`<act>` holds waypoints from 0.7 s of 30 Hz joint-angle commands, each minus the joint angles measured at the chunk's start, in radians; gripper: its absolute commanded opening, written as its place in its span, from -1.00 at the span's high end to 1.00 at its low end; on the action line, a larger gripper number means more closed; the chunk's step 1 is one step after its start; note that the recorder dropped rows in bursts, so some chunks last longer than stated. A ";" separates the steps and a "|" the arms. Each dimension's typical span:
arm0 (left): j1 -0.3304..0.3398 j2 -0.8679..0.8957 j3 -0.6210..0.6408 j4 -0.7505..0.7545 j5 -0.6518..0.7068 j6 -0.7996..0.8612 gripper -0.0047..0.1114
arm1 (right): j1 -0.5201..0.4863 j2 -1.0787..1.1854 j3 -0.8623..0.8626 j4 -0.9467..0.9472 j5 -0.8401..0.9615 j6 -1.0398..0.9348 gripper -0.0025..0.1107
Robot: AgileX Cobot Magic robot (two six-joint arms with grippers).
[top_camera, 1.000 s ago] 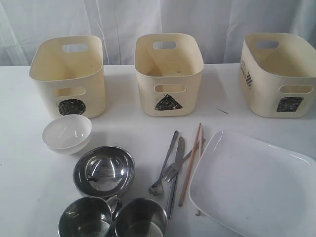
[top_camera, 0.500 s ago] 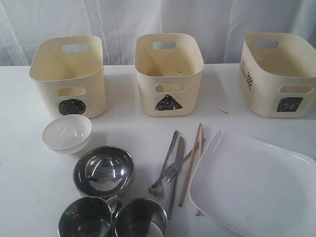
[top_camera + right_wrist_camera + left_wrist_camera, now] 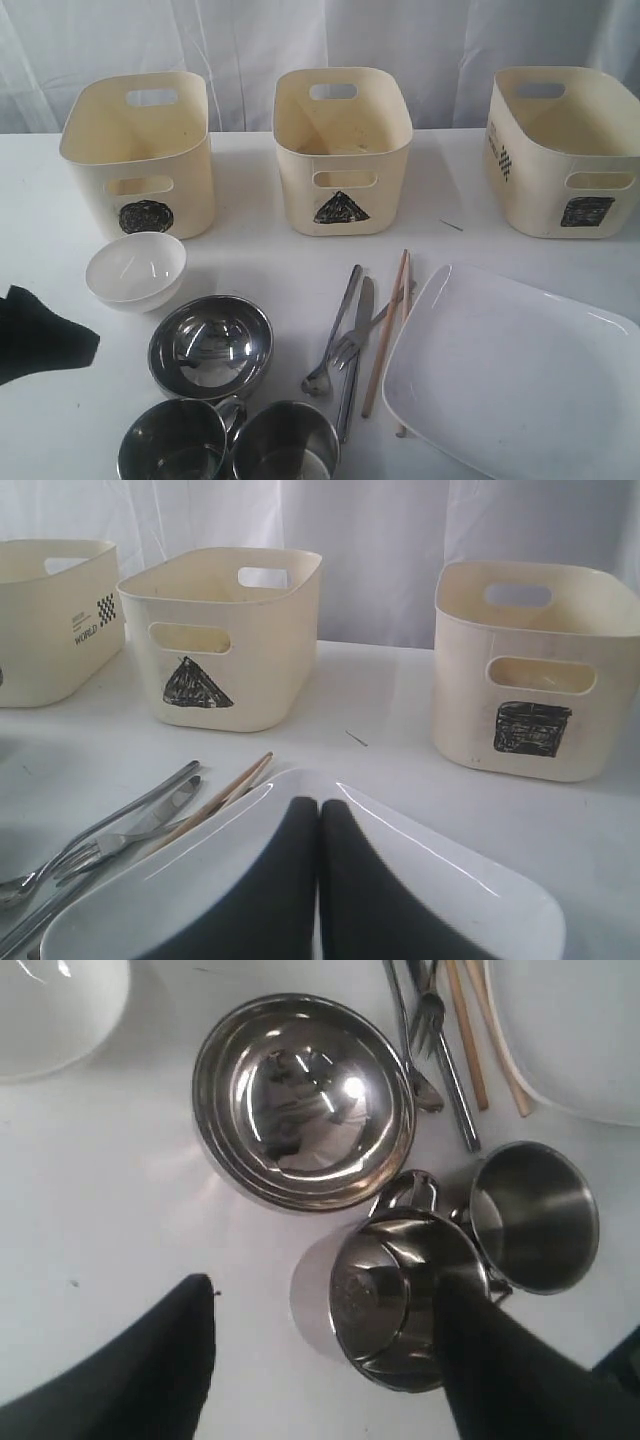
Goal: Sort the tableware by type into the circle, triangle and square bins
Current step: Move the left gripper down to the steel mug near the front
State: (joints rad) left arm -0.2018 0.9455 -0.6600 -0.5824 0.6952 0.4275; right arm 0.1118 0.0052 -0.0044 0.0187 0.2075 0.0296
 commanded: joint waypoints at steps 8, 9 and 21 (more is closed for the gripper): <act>-0.231 0.207 -0.005 0.075 0.008 0.014 -0.21 | -0.002 -0.005 0.004 -0.005 -0.005 0.017 0.96; -0.231 0.219 -0.005 0.088 0.004 0.019 -0.21 | -0.002 -0.005 0.004 -0.005 -0.005 0.017 0.96; -0.231 0.254 -0.005 0.126 -0.051 0.025 -0.22 | -0.002 -0.005 0.004 -0.005 -0.005 0.017 0.96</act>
State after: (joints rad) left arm -0.4283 1.2018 -0.6600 -0.4387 0.6348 0.4486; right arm 0.1118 0.0052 -0.0044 0.0187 0.2075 0.0405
